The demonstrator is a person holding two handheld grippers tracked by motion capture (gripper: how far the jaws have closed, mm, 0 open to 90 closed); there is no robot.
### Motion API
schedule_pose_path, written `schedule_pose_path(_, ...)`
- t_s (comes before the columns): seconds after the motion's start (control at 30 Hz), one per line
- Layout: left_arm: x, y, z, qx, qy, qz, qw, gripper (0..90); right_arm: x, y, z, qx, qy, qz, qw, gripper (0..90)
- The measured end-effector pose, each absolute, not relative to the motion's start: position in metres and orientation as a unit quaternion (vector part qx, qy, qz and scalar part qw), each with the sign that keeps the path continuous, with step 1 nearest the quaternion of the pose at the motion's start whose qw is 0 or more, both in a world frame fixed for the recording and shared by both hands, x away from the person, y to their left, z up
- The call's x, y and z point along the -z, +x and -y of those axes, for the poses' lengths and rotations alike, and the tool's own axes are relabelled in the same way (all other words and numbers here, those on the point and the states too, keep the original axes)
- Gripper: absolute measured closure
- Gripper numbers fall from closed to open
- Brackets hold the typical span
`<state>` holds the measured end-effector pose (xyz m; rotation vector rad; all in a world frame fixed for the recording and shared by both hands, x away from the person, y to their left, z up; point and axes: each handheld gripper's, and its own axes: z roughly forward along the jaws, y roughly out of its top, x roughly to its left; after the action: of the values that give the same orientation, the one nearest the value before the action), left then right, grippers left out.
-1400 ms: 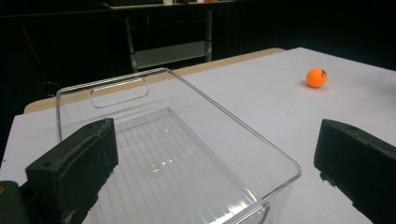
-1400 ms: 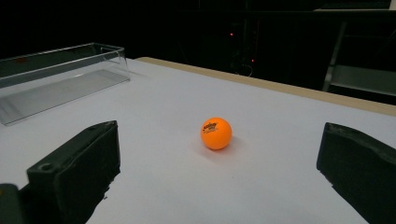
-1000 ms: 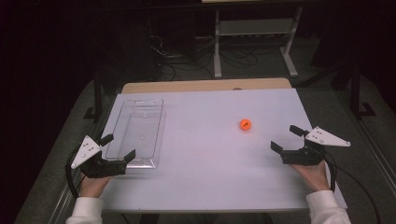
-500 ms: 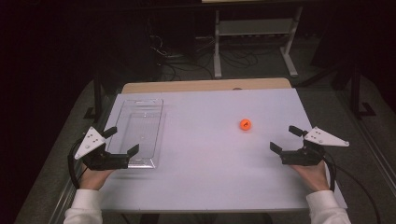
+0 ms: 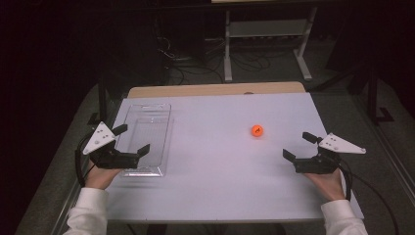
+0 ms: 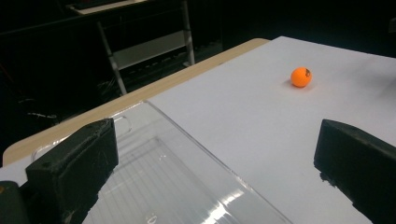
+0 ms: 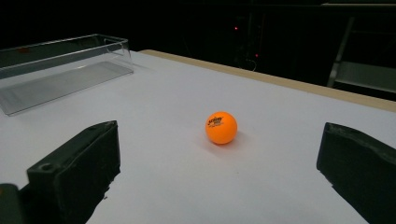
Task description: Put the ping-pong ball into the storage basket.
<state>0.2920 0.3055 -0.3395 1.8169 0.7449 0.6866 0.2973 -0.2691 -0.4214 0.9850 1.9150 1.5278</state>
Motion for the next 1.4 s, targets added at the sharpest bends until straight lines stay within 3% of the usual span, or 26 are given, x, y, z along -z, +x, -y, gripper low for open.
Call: schedule_pose_path(1.4,0.293,0.338,-0.251,-0.259,0.81,-0.248,0.464,0.0,0.422,0.298,0.267,-0.56,0.359,-0.706,0.243,0.0)
